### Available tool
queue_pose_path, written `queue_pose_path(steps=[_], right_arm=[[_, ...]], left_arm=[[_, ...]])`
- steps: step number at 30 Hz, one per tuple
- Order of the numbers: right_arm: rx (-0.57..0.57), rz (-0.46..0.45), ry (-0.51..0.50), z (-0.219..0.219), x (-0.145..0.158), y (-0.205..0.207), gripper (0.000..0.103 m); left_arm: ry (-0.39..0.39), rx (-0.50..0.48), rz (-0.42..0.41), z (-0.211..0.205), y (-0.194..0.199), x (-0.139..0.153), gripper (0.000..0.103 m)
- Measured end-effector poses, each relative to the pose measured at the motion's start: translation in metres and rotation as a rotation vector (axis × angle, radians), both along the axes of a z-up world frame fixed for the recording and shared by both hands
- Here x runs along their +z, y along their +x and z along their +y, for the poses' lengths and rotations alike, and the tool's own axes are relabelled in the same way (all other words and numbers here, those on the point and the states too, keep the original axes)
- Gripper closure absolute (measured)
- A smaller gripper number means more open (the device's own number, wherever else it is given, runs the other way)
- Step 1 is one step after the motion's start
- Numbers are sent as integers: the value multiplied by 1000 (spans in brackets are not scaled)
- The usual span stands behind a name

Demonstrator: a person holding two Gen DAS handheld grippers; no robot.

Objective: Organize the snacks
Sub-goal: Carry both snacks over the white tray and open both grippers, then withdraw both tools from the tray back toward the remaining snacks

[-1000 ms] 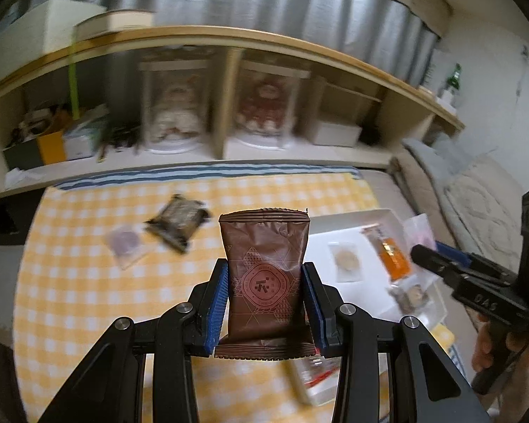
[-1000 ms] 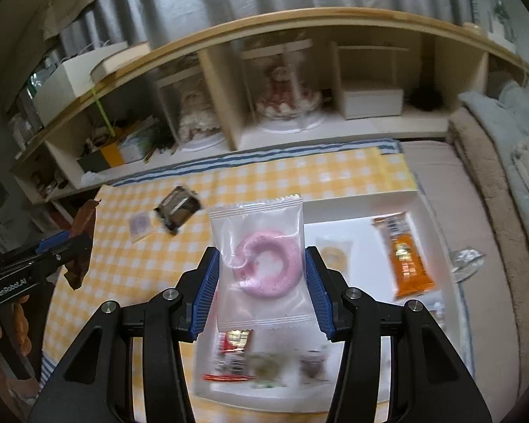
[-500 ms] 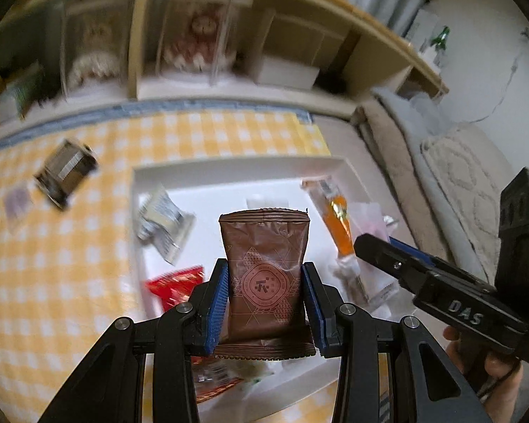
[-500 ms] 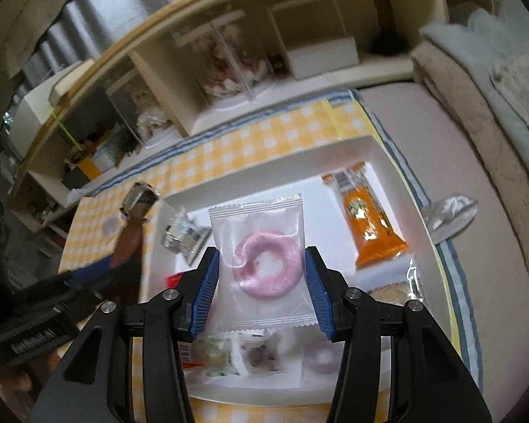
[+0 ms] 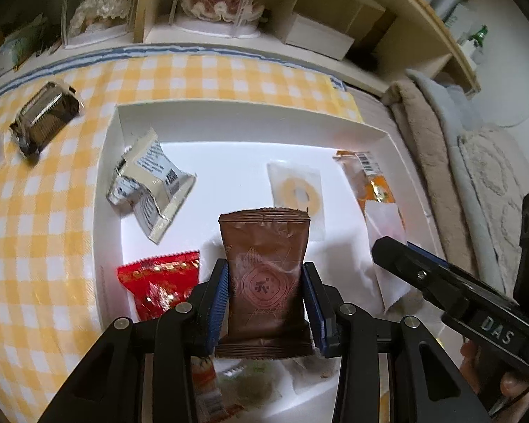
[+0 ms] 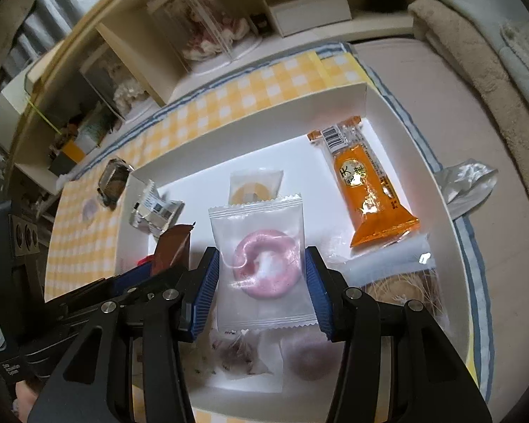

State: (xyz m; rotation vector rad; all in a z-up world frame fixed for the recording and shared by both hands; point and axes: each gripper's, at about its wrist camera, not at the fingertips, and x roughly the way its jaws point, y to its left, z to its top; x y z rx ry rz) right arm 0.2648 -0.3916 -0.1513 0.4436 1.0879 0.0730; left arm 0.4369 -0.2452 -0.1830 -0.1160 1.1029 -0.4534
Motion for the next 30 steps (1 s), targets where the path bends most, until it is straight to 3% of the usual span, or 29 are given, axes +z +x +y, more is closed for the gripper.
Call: queue_pose_path(steps=[3, 8, 21, 25, 30], right_arm=[[-5, 9, -14, 1, -6, 7, 51], [-18, 36, -50, -1, -12, 11, 45], [-32, 27, -46, -12, 3, -7, 33], [-26, 18, -69, -12, 9, -14, 23], [-28, -4, -150, -9, 21, -23, 6]], left_arm=[[25, -12, -32, -1, 2, 1, 49], [66, -30, -63, 3, -10, 6, 45], [113, -39, -74, 25, -38, 16, 9], [114, -40, -84, 31, -42, 21, 0], [117, -32, -96, 41, -47, 28, 0]])
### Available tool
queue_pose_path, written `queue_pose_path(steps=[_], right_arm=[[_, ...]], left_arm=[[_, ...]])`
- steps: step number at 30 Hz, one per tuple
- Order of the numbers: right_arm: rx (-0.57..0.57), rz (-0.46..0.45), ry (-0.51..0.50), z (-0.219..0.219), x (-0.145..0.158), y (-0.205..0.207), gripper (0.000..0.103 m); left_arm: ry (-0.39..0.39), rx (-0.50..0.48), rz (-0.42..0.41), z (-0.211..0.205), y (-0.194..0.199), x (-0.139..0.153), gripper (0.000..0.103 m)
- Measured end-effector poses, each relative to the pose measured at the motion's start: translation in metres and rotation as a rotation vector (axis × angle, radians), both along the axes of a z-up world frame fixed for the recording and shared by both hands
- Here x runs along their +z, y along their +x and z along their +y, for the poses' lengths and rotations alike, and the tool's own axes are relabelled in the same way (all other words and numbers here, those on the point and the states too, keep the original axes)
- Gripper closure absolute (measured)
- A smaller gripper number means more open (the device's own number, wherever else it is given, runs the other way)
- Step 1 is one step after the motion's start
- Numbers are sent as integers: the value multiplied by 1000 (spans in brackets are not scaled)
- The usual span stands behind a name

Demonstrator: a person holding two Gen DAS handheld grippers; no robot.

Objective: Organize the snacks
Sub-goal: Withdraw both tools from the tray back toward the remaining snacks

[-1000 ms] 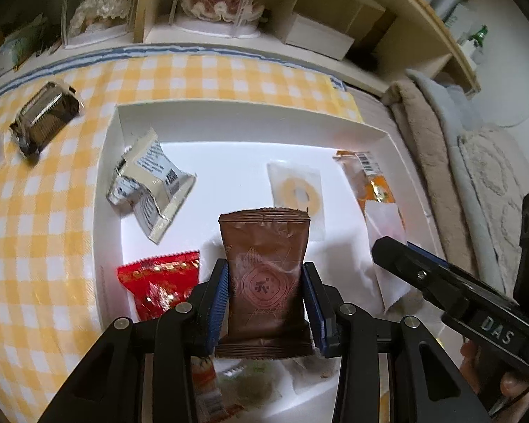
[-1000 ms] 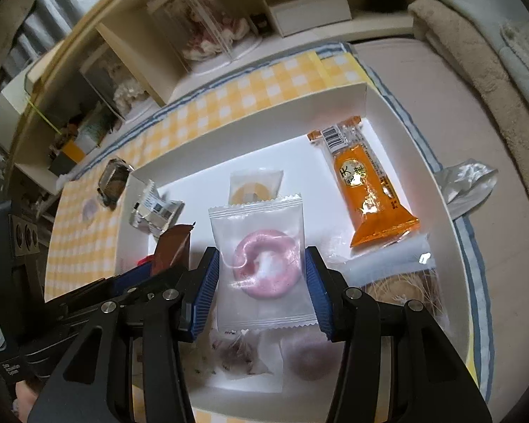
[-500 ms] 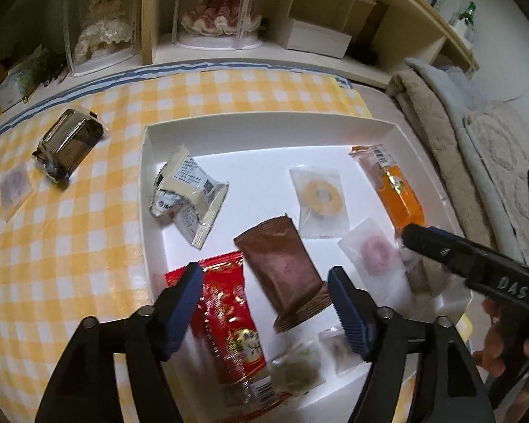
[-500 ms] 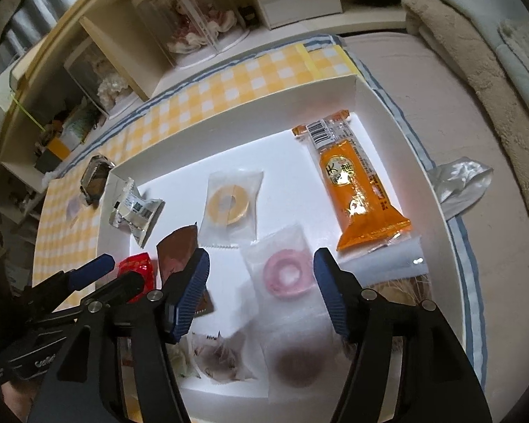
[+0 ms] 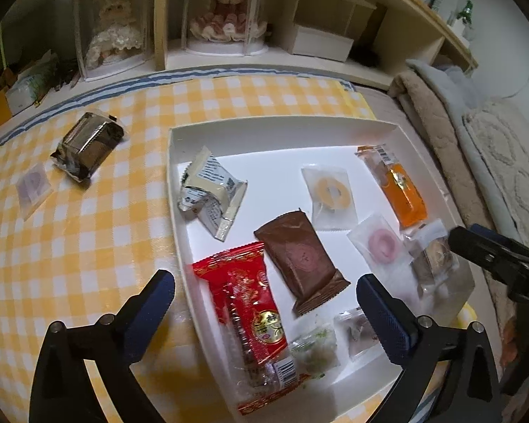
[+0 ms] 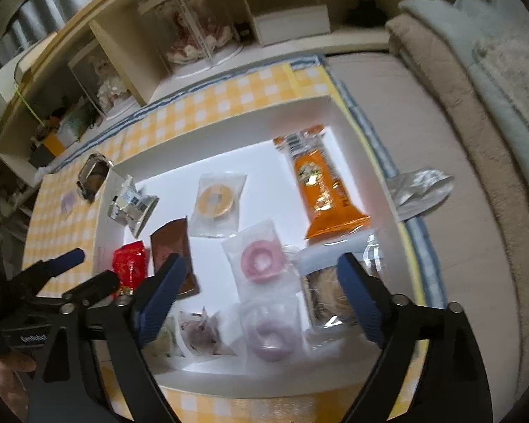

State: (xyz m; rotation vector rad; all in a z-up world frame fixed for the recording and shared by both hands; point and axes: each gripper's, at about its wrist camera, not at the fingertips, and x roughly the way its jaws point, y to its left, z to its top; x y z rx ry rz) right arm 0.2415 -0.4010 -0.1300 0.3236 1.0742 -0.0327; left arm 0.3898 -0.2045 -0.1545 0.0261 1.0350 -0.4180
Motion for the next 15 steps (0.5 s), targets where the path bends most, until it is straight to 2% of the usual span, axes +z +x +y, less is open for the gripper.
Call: queue_pose_path(steps=[1, 15], right_arm=[[1, -4, -6, 0, 2, -1, 0], [51, -51, -102, 30, 29, -11, 0]], left_arm=[[-3, 1, 3, 2, -1, 1, 0], [-23, 20, -56, 37, -17, 40, 0]])
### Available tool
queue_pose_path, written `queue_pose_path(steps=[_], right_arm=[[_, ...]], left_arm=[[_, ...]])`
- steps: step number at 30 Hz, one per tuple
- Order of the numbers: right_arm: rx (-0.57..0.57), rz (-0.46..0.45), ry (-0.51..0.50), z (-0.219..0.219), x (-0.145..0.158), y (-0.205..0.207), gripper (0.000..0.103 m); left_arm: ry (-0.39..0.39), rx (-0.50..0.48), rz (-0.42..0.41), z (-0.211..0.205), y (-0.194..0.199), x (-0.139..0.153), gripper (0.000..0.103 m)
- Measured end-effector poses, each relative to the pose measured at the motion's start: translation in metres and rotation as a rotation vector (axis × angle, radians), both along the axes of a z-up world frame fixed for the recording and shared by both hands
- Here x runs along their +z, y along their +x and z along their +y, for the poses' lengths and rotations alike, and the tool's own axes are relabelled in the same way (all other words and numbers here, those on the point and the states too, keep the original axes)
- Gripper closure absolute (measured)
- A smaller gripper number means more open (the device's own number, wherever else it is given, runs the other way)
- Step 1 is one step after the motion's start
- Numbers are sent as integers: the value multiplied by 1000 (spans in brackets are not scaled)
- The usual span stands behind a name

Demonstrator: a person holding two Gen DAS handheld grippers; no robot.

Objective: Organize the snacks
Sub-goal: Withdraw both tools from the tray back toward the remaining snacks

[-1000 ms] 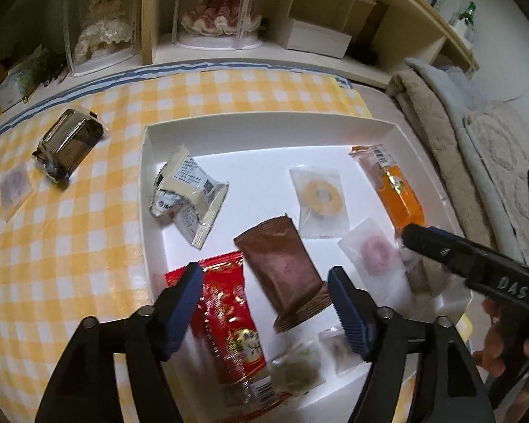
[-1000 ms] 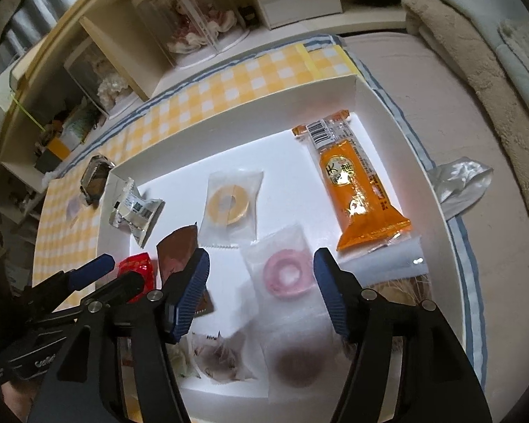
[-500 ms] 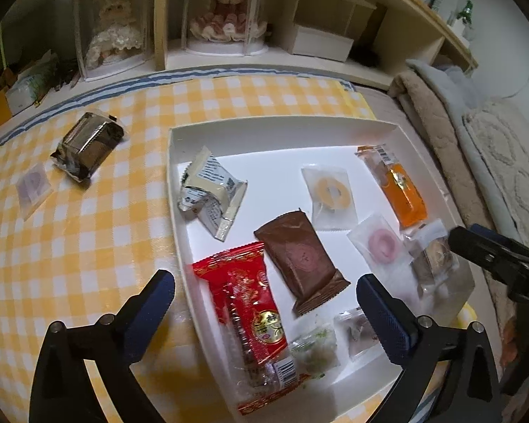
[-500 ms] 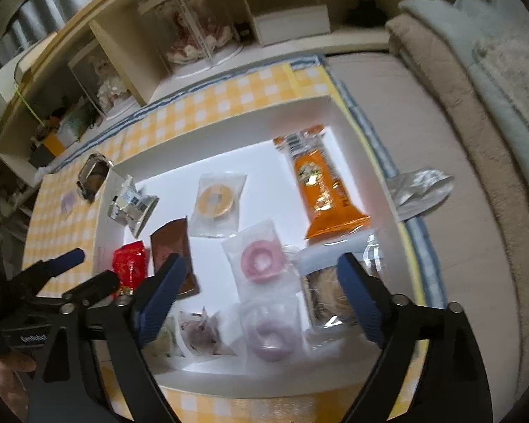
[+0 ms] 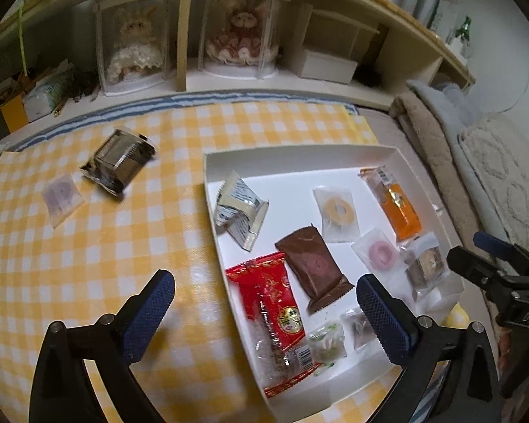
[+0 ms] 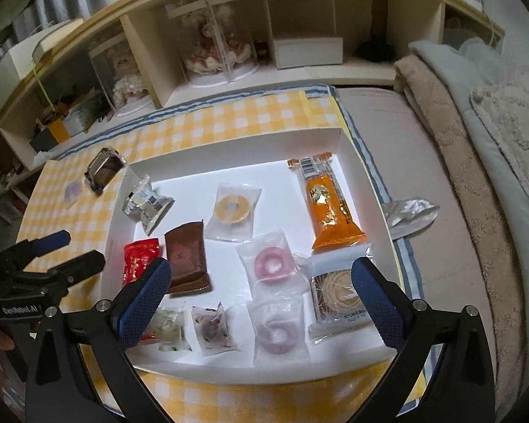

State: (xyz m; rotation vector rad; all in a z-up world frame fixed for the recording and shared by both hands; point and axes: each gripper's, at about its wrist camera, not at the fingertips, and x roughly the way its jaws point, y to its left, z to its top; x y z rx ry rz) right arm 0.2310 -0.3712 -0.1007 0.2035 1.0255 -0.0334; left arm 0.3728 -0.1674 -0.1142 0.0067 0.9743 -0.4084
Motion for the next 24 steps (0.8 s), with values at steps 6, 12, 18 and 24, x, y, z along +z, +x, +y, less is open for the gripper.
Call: queue_pose_path(steps=[6, 12, 18, 24], right_arm=[[9, -16, -21, 10, 10, -2, 0], [-2, -67, -12, 22, 26, -1, 0], [19, -102, -4, 42, 39, 4, 0], [42, -145, 16, 62, 54, 11, 0]], left_arm=[[-12, -3, -31, 26, -9, 23, 0], [-21, 25, -65, 60, -18, 49, 0], [-7, 67, -109, 96, -27, 74, 0], [-6, 121, -140, 133, -36, 95, 0]])
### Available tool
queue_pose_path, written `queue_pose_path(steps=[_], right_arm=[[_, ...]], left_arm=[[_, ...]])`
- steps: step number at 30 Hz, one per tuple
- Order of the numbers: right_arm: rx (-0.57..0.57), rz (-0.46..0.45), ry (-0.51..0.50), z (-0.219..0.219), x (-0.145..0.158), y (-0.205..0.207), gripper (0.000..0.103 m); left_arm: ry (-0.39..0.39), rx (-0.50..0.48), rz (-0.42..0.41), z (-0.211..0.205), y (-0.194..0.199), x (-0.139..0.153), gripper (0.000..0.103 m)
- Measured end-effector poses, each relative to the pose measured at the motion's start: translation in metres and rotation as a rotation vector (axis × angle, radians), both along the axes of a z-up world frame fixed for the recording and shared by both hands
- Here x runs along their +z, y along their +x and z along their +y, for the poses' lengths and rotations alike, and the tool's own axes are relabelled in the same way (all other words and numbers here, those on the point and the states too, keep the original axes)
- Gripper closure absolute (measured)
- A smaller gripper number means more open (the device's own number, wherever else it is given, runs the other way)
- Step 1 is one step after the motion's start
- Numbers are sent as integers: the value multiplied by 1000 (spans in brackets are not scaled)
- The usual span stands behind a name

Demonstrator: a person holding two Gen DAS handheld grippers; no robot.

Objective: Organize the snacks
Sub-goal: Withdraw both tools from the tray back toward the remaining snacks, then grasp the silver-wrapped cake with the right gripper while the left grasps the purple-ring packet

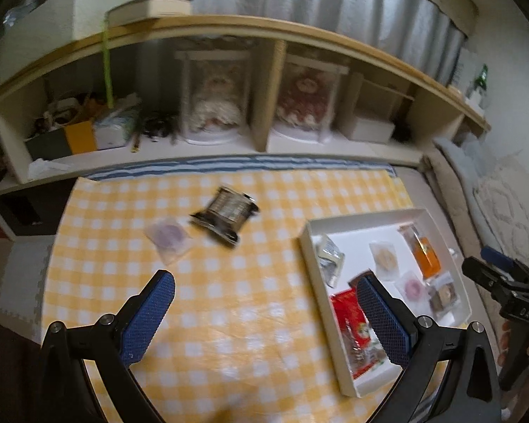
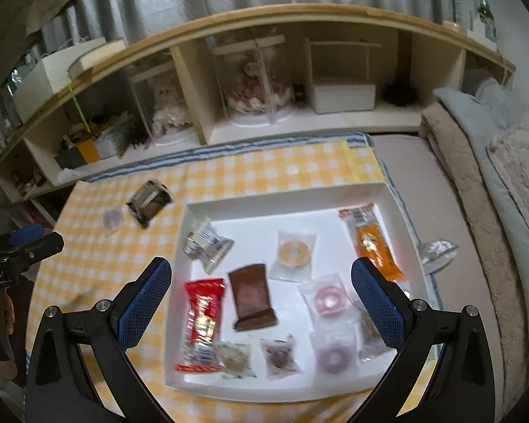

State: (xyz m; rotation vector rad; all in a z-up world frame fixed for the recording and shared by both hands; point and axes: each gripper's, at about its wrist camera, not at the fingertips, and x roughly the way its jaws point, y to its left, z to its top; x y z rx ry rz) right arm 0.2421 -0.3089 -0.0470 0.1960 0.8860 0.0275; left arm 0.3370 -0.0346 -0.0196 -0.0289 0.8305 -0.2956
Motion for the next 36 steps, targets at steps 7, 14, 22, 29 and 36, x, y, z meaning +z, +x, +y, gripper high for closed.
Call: queue_pose_path(steps=[7, 14, 22, 29, 36], right_arm=[[41, -36, 42, 28, 9, 16, 0], [111, -51, 52, 59, 16, 46, 0], [159, -26, 134, 103, 11, 105, 0], [146, 81, 224, 140, -16, 170, 0], [63, 266, 362, 165, -73, 221, 0]], left_arm=[[-51, 106, -8, 55, 7, 5, 0], [-86, 162, 10, 89, 41, -2, 0], [-88, 194, 36, 90, 98, -25, 0], [-69, 253, 131, 80, 155, -91, 0], [-45, 249, 180, 66, 197, -150, 0]])
